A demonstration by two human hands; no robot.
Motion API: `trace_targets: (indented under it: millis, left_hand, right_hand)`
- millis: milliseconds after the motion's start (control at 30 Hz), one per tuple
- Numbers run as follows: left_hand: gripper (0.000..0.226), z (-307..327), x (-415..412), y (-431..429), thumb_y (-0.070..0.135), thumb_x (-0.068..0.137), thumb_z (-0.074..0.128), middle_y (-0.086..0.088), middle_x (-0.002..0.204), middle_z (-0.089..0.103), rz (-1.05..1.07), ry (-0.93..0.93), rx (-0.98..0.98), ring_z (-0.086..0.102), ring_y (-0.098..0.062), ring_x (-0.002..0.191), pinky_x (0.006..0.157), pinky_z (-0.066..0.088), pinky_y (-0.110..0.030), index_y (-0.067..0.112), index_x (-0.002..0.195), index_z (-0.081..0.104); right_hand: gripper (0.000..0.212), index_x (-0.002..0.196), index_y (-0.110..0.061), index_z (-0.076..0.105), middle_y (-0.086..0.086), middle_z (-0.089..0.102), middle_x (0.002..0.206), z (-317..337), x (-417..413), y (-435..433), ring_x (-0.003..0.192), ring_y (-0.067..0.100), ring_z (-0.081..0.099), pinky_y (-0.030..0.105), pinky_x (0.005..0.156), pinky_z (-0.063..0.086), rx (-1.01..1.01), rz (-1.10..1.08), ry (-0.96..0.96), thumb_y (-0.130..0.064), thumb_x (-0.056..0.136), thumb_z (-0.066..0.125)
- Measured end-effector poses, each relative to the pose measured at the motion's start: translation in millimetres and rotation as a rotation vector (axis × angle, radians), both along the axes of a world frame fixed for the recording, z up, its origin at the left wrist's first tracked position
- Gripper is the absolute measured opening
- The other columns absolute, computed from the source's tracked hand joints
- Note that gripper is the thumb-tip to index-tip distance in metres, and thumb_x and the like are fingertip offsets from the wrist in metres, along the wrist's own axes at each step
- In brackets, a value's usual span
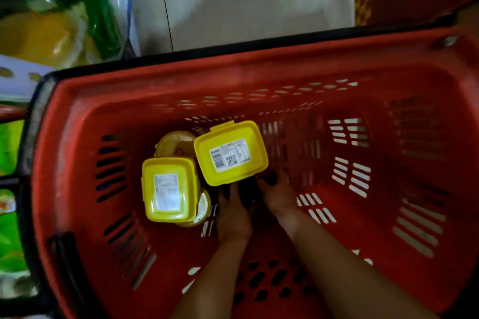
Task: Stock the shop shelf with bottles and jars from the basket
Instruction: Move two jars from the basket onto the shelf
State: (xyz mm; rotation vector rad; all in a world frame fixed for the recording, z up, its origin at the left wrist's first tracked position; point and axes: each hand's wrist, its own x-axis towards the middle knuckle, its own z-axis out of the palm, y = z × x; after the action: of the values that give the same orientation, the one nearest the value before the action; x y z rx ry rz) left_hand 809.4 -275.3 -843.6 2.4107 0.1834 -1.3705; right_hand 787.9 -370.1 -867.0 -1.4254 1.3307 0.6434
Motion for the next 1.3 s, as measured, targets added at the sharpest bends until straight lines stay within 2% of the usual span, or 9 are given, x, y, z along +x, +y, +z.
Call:
trace_targets:
  millis: [167, 267, 367, 500, 633, 767, 967, 1100, 1300]
  left_hand:
    - [0.073, 0, 5, 6, 0.022, 0.074, 0.072, -0.016, 0.14, 0.039, -0.003, -0.087, -0.095, 0.038, -0.034, 0.131, 0.107, 0.034, -0.04, 0.017, 0.137, 0.036]
    - [0.076, 4, 7, 2, 0.017, 0.075, 0.071, -0.017, 0.143, 0.035, -0.002, -0.116, -0.078, 0.037, -0.035, 0.131, 0.104, 0.034, -0.038, 0.017, 0.14, 0.032]
    - [0.069, 18, 5, -4, 0.018, 0.077, 0.069, -0.018, 0.143, 0.033, -0.004, -0.17, -0.071, 0.039, -0.036, 0.128, 0.097, 0.036, -0.038, 0.013, 0.137, 0.036]
    - [0.061, 57, 5, -8, 0.021, 0.076, 0.07, -0.014, 0.136, 0.039, 0.011, -0.198, -0.123, 0.044, -0.032, 0.122, 0.094, 0.04, -0.036, 0.011, 0.129, 0.043]
    - [0.053, 114, 3, -1, 0.023, 0.074, 0.072, -0.009, 0.129, 0.046, 0.001, -0.231, -0.177, 0.051, -0.03, 0.114, 0.088, 0.042, -0.035, 0.014, 0.121, 0.049]
    - [0.053, 206, 6, 4, 0.027, 0.075, 0.072, -0.001, 0.127, 0.05, -0.03, -0.265, -0.255, 0.05, -0.021, 0.118, 0.086, 0.036, -0.023, 0.02, 0.123, 0.05]
    - [0.059, 365, 23, 7, 0.029, 0.074, 0.073, 0.018, 0.124, 0.042, -0.198, -0.347, -0.362, 0.048, -0.006, 0.12, 0.088, 0.031, -0.01, 0.028, 0.127, 0.047]
    - [0.059, 483, 36, -1, 0.033, 0.077, 0.068, 0.021, 0.13, 0.035, -0.397, -0.408, -0.488, 0.039, 0.005, 0.114, 0.083, 0.029, -0.006, 0.03, 0.13, 0.042]
    - [0.067, 607, 44, -6, 0.055, 0.055, 0.057, 0.023, 0.111, 0.054, -0.642, -0.648, -0.665, 0.057, -0.002, 0.097, 0.081, 0.049, -0.018, 0.051, 0.118, 0.034]
  right_hand:
    - [0.034, 0.116, -0.012, 0.056, 0.013, 0.063, 0.116, 15, -3, -20, 0.11, 0.028, 0.057, 0.029, 0.088, 0.04, -0.036, -0.06, 0.028, -0.023, 0.084, 0.058]
    - [0.029, 0.112, -0.012, 0.056, 0.008, 0.064, 0.104, 28, -6, -33, 0.108, 0.025, 0.057, 0.027, 0.085, 0.04, -0.038, -0.09, -0.004, -0.022, 0.085, 0.058]
    - [0.031, 0.114, -0.017, 0.055, 0.009, 0.063, 0.11, 43, -9, -43, 0.108, 0.029, 0.057, 0.04, 0.093, 0.046, -0.039, -0.082, -0.034, -0.026, 0.085, 0.059]
    - [0.017, 0.093, -0.041, 0.05, 0.003, 0.062, 0.105, 81, -20, -48, 0.102, 0.03, 0.061, 0.052, 0.088, 0.051, -0.026, -0.069, -0.089, -0.033, 0.082, 0.059]
    - [0.025, 0.101, -0.035, 0.055, 0.005, 0.067, 0.105, 148, -33, -49, 0.097, 0.028, 0.063, 0.042, 0.085, 0.051, -0.095, 0.051, -0.103, -0.041, 0.078, 0.059]
    - [0.026, 0.106, -0.028, 0.061, -0.004, 0.065, 0.097, 251, -41, -57, 0.097, 0.014, 0.059, 0.023, 0.077, 0.04, -0.179, 0.039, -0.186, -0.028, 0.08, 0.065]
    - [0.029, 0.098, -0.034, 0.056, -0.006, 0.062, 0.095, 421, -54, -67, 0.095, 0.016, 0.059, 0.027, 0.076, 0.044, -0.283, 0.028, -0.256, -0.032, 0.074, 0.07]
    - [0.031, 0.102, -0.024, 0.056, 0.002, 0.06, 0.091, 542, -67, -73, 0.086, 0.015, 0.054, 0.008, 0.063, 0.038, -0.404, 0.029, -0.373, -0.021, 0.075, 0.071]
    - [0.041, 0.11, -0.037, 0.054, -0.01, 0.059, 0.109, 665, -115, -67, 0.106, 0.011, 0.057, 0.022, 0.084, 0.042, -0.565, 0.076, -0.404, -0.033, 0.072, 0.069]
